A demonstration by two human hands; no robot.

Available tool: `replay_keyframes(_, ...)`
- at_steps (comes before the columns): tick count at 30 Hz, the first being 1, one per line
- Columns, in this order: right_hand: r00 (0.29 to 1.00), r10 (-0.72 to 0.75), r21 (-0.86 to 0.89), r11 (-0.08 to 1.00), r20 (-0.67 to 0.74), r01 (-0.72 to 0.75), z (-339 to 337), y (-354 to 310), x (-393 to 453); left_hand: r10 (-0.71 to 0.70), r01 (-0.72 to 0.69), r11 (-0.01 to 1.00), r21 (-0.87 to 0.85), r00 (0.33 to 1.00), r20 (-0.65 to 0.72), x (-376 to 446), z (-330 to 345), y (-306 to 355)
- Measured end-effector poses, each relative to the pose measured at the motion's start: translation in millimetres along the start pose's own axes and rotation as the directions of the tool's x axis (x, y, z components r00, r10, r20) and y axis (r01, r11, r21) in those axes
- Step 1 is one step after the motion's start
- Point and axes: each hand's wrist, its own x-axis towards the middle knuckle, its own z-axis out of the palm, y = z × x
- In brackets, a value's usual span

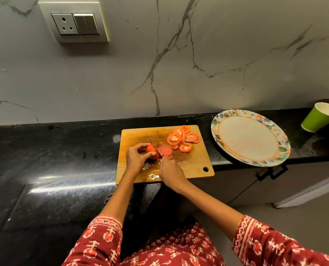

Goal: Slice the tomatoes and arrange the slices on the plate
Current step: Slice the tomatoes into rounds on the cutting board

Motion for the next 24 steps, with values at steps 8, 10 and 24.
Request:
replay_keyframes(8,1.000,-0.024,0.019,1.000,0.002,0.024,0,-6,12,0.015,-0.015,1.000,0.017,1.000,-0.009,0,1,2)
replay_keyframes(10,1.000,-0.022,0.016,1.000,0.001,0.022,2,-2,9,0.022,-0.022,0.999,0.031,1.000,0.002,0,1,1)
replay_keyframes(24,0.998,0.043,0.042,0.998,0.045,-0.045,6,-9,21,0.018,-0.018,1.000,-0.002,1.000,-0.024,-1,1,1)
